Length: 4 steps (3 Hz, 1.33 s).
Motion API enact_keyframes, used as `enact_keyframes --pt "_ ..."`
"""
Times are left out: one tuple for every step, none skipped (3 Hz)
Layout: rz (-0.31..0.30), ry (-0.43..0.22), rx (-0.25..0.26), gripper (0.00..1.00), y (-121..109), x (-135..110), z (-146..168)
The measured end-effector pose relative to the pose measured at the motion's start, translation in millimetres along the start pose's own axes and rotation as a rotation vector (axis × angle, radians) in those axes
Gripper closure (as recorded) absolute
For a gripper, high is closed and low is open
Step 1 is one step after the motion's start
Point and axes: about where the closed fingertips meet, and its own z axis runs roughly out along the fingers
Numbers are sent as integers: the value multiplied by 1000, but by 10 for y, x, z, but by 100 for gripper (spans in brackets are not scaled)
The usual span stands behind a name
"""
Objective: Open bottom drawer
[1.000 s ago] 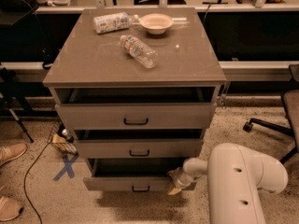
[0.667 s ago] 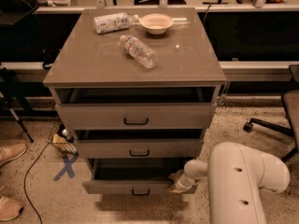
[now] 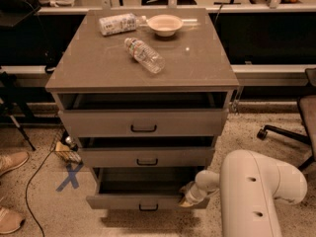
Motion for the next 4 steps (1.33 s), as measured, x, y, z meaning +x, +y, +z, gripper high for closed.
enact_keyframes --pt "41 -12 10 100 242 85 6" --pt "41 -12 10 100 227 67 -32" --pt "41 -12 10 82 227 66 -32" --pt "41 -13 7 59 244 62 -18"
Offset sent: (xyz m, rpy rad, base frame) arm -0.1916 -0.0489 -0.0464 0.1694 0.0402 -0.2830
